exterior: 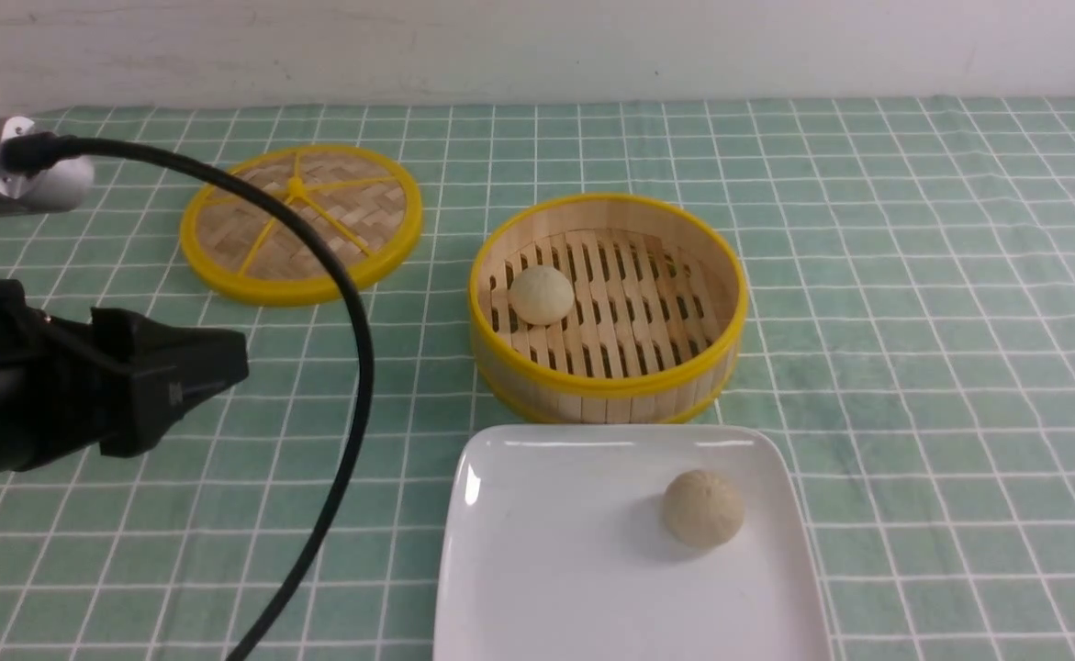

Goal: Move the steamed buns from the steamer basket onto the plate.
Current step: Use the right arm to put the steamed stuffed bun into the plate

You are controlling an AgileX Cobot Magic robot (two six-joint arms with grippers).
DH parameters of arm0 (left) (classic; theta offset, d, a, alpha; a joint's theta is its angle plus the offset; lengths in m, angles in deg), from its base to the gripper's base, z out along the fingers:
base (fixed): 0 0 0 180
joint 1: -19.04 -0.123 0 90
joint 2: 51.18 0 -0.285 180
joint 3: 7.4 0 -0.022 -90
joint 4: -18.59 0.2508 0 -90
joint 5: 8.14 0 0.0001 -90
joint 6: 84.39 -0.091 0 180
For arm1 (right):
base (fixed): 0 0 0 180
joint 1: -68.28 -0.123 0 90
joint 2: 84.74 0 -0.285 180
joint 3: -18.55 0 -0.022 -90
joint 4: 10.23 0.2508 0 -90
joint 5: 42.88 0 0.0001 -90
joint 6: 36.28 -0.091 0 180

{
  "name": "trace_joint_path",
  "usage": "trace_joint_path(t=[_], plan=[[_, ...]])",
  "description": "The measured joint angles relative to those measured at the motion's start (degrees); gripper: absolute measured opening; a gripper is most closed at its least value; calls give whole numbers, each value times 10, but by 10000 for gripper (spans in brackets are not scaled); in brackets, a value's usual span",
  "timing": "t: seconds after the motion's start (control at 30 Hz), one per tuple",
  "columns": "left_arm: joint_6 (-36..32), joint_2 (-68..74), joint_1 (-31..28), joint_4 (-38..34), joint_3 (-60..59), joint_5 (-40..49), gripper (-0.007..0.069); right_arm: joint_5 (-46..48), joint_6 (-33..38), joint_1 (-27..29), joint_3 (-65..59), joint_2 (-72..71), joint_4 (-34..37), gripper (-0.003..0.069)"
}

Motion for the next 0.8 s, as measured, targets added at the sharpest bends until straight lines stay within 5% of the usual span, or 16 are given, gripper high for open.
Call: trace_joint_path(t=[0.33,0.43,0.8], plan=[[0,0,0,0,0,-1,404,-5,97,0,-300,-45,36,11],[0,0,0,0,0,-2,404,-20,179,-5,-393,-29,63,11],[0,0,0,0,0,-1,404,-95,354,-52,-453,74,157,15]])
